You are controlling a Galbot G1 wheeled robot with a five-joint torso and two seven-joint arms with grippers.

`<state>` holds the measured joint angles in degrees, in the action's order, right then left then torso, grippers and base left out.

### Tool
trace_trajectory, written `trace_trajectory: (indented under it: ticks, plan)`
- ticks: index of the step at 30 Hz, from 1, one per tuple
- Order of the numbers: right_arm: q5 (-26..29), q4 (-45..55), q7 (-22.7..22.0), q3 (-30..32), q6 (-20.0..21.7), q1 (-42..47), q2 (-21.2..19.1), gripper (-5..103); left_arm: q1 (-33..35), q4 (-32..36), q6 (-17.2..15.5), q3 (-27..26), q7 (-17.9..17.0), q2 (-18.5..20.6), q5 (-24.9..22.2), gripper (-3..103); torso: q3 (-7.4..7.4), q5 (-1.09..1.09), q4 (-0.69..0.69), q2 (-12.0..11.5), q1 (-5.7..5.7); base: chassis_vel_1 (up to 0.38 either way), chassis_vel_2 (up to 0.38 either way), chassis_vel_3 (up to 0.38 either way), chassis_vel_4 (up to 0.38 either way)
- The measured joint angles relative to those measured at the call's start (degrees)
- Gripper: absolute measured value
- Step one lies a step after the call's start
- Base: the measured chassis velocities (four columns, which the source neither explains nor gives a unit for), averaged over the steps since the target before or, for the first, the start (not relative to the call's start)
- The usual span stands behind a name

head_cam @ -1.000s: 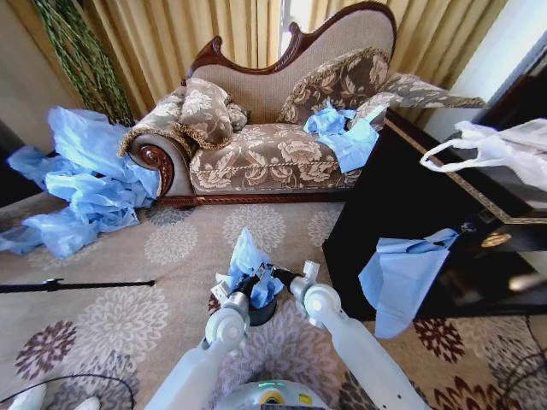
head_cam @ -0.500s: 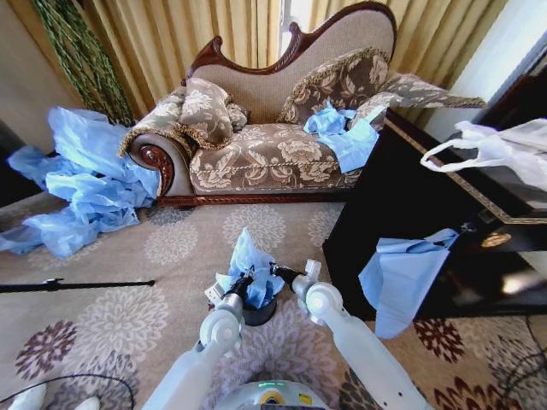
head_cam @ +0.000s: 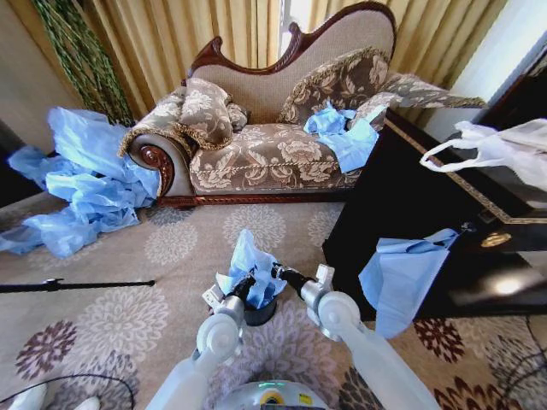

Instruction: Place a garbage bag over the trash bin.

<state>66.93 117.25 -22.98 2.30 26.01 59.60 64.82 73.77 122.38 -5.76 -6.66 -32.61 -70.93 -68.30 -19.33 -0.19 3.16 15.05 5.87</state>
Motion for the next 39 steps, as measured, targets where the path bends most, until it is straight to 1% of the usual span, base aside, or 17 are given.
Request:
trace_trajectory:
  ticks: [6,9,11,12,13,14,16,20,25,26,27,28,31,33,34,36,39]
  plan:
    - [0.9,2.6,0.2,2.0,0.2,1.4,-1.2,0,1.0,5.3,-0.1,1.5,1.3,-0.9,-3.5,0,0.0,0.0,0.0,0.0,0.0,0.0,0.0,0.0,0.0]
    - [1.0,2.8,0.4,2.2,0.2,1.6,-1.5,0,1.0,5.7,-0.2,2.3,2.6,-1.3,-3.8,0,0.0,0.0,0.0,0.0,0.0,0.0,0.0,0.0,0.0]
    - [0.9,2.9,0.4,2.3,0.3,2.0,-1.4,0,0.4,2.7,-0.1,2.8,7.3,-1.5,-3.5,0,0.0,-0.01,0.0,0.0,0.0,0.0,0.0,0.0,0.0]
    - [0.9,2.9,0.4,2.3,0.3,2.0,-1.3,0,0.3,2.3,-0.1,2.8,7.8,-1.5,-3.4,0,0.0,-0.01,0.01,0.0,0.0,0.0,0.0,0.0,0.0]
    - [0.8,2.9,0.4,2.3,0.3,2.1,-1.1,0,-0.1,0.0,0.0,2.5,10.0,-1.5,-2.3,0,0.0,0.0,0.01,0.0,0.0,0.0,0.0,0.0,0.0]
    - [0.6,2.9,0.4,2.1,0.4,2.3,-0.6,0,-1.0,-4.9,1.2,1.5,14.4,-1.4,0.3,0,0.0,-0.02,0.0,0.0,0.01,0.0,0.0,0.0,0.0]
    - [0.4,2.9,0.4,2.0,0.4,2.4,-0.5,0,-1.3,-6.4,1.6,0.9,15.2,-1.5,0.4,0,0.0,-0.01,0.0,0.0,0.01,0.0,0.0,0.0,0.0]
    - [0.1,2.8,0.5,2.0,0.5,2.6,-0.4,0,-1.5,-8.5,2.2,-0.7,14.9,-1.8,-1.2,0,0.0,0.0,0.0,0.0,0.01,0.0,0.0,0.0,0.0]
    - [0.1,3.2,0.9,3.5,0.6,3.5,-1.1,0,-0.2,-9.2,3.9,-3.1,12.1,-1.5,-1.7,0,0.0,-0.01,0.01,0.0,0.01,0.0,0.0,0.0,0.0]
    - [0.1,3.4,1.1,4.3,0.8,4.0,-1.4,0,0.6,-8.6,4.2,-5.2,11.1,-1.3,-1.9,0,0.0,-0.02,0.01,0.0,0.01,0.0,0.0,0.0,0.0]
    - [0.1,3.4,1.1,4.3,0.8,4.0,-1.4,0,0.6,-8.6,4.2,-5.2,11.1,-1.3,-1.9,0,0.0,-0.02,0.01,0.0,0.01,0.0,0.0,0.0,0.0]
    - [0.0,3.3,1.8,4.9,0.9,4.6,-1.6,0,1.7,-7.3,4.3,-7.8,10.4,-0.9,-2.3,0,0.0,-0.02,0.01,0.0,0.01,0.0,0.0,0.0,0.0]
    - [-1.3,2.2,3.8,5.7,1.0,5.0,-1.4,0,3.9,-4.5,3.8,-11.7,9.8,-0.1,-3.4,0,0.0,-0.01,-0.01,0.0,0.01,0.0,0.0,0.0,0.0]
    - [-1.4,1.9,4.0,5.6,1.0,4.9,-1.0,-3,4.3,-3.9,3.7,-12.4,9.7,0.3,-3.5,0,0.0,0.0,0.0,0.0,0.01,0.0,0.0,0.0,0.0]
    - [-1.5,1.7,4.2,5.4,1.0,4.7,-0.5,1,4.4,-3.5,3.6,-12.7,9.7,0.6,-3.5,0,0.0,-0.01,0.0,0.0,0.01,0.0,0.0,0.0,0.0]
    - [-1.6,1.6,4.7,5.1,1.0,4.5,-0.1,1,4.4,-3.3,3.5,-12.7,9.7,0.7,-3.5,0,0.0,-0.01,0.0,0.0,0.01,0.0,0.0,0.0,0.0]
    - [-3.0,-0.2,7.4,3.7,0.8,3.7,0.9,18,4.3,-2.4,3.3,-12.9,9.1,0.8,-3.6,0,0.0,-0.02,0.01,0.0,0.01,0.0,0.0,0.0,0.0]
